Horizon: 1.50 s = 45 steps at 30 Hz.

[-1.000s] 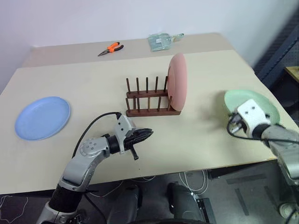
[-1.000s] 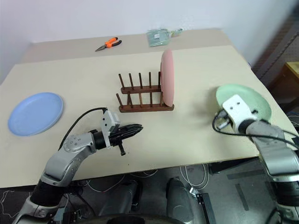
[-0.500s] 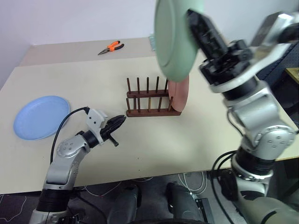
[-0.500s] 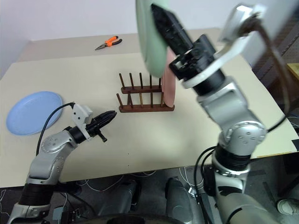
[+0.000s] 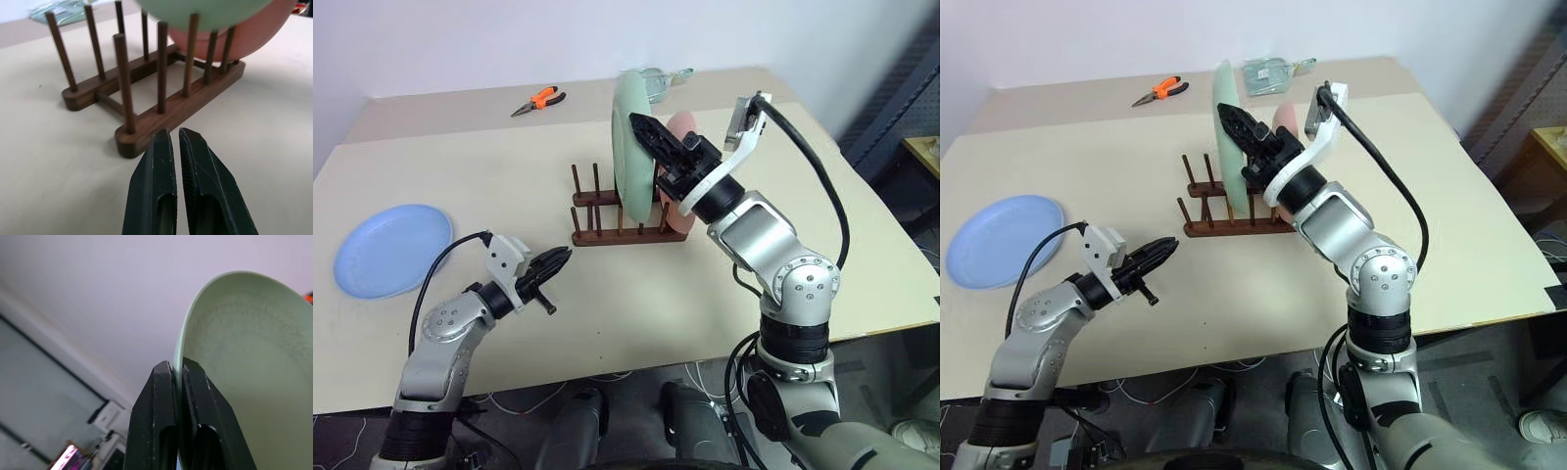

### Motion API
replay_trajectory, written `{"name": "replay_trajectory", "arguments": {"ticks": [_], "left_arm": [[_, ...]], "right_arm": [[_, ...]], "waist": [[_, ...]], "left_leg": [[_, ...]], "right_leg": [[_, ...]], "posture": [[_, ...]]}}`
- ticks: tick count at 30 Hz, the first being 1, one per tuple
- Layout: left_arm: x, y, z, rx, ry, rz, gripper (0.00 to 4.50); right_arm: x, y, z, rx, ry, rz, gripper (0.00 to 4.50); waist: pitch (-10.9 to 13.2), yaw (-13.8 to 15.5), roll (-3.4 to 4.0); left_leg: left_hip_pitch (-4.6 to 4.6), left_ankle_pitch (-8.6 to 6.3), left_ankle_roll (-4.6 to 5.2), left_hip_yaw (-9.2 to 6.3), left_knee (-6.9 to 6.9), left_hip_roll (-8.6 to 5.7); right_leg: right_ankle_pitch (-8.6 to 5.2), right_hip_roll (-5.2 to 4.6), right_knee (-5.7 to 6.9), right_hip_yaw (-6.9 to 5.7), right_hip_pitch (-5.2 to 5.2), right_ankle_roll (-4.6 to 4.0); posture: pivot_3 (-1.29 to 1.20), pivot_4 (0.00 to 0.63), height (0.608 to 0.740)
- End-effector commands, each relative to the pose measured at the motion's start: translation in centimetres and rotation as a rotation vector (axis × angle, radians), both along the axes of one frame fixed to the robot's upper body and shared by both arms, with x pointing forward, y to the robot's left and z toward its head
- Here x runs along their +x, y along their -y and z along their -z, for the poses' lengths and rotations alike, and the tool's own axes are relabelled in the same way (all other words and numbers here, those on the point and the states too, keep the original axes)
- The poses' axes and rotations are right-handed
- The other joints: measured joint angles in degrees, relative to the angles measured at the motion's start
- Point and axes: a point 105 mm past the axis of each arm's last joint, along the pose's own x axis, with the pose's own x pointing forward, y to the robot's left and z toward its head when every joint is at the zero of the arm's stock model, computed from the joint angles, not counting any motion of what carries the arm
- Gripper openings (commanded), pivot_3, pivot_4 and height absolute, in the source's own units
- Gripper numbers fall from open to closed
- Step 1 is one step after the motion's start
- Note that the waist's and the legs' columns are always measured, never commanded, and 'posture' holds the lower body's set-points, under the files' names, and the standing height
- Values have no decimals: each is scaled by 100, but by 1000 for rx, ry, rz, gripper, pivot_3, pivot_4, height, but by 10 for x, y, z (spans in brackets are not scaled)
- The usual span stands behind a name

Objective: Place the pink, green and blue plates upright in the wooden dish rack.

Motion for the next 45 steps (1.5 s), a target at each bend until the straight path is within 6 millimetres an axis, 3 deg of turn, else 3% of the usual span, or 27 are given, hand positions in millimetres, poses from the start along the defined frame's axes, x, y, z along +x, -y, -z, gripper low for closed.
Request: {"name": "replay_trajectory", "arguments": {"ticks": [1,5,8,11,13,17,19,20,22,23,25,27,31,33,40,43,45], "left_arm": [[-4,8,-8,-10,25,34,247],[-4,11,-7,-5,21,42,247],[-3,11,-7,-15,10,43,247],[-4,9,-7,-22,-6,47,247],[-5,7,-6,-46,-36,43,1132],[-4,-1,-9,-66,-38,15,3159],[3,-16,-16,-94,-12,-70,4163],[9,-29,-22,-100,22,-148,4488],[20,-60,-33,-132,90,-334,4500],[25,-74,-38,-154,118,-424,4500],[33,-125,-47,-202,165,-739,4500],[22,-189,-51,-265,181,-1152,4500],[-20,-255,-35,-363,103,-1589,4500],[-30,-263,-22,-443,16,-1644,4500],[-29,-243,10,-742,-230,-1505,4500],[-30,-237,13,-845,-265,-1454,3637],[-32,-239,16,-891,-286,-1468,2683]], "right_arm": [[3,-2,-11,14,26,9,70],[13,-3,-9,-6,3,21,70],[15,-3,-13,-15,27,16,1022],[17,-1,-20,-79,90,40,2417],[18,2,-23,-178,153,86,3495],[12,4,-33,-471,404,157,3507],[7,9,-39,-636,585,196,3507],[3,10,-43,-734,702,210,3753],[-7,8,-46,-857,879,182,4394],[-12,5,-46,-886,940,157,4458],[-26,-4,-38,-951,1055,64,4458],[-35,-14,-19,-1036,1154,-17,4458],[-45,-26,8,-1067,1220,-129,4458],[-47,-33,16,-1062,1231,-164,4458],[-54,-42,27,-1019,1236,-212,4458],[-55,-42,27,-991,1222,-203,4500],[-52,-40,24,-973,1211,-173,4500]], "waist": [[0,-3,0],[1,-15,2],[2,-15,3],[4,-15,7],[5,-14,7],[8,-11,12],[9,-9,11],[9,-8,10],[9,-9,10],[10,-10,10],[9,-13,7],[8,-28,0],[3,-13,-12],[6,10,-17],[-5,123,-64],[-3,111,-67],[-3,102,-67]], "left_leg": [[0,0,0,0,0,0],[1,0,0,-1,0,1],[0,0,0,0,0,1],[1,0,0,1,0,1],[0,0,0,2,1,1],[0,0,0,5,1,1],[-1,0,0,5,1,1],[-2,0,1,5,1,1],[-2,0,0,7,3,1],[-1,0,0,7,4,1],[0,0,0,6,4,4],[1,0,0,4,4,9],[1,-2,-4,4,4,6],[1,-3,-5,4,6,-3],[1,-2,-9,-15,21,-6],[3,-1,-13,-13,15,-5],[3,-1,-15,-13,13,-4]], "right_leg": [[0,0,1,0,0,0],[0,2,1,0,0,0],[0,3,0,0,0,0],[0,3,1,-1,0,0],[0,3,1,-1,0,0],[-4,2,-2,-2,1,-4],[-8,2,-2,-3,1,-9],[-9,2,-2,-4,0,-8],[-9,2,-3,-5,2,-4],[-10,1,-4,-5,3,3],[-6,4,-5,-6,4,15],[-4,7,-3,-7,4,16],[-2,3,-5,-6,4,16],[-2,-4,-5,-5,4,17],[-1,-4,-4,-19,17,17],[-1,-4,0,-17,13,17],[-1,-3,0,-17,12,16]], "posture": [[0,150,739],[0,150,739],[0,150,739],[0,150,739],[0,150,739],[0,150,739],[0,150,739],[0,150,739],[0,150,739],[0,150,739],[0,150,739],[0,150,739],[0,150,739],[0,150,739],[0,150,739],[0,150,739],[0,150,739]]}}
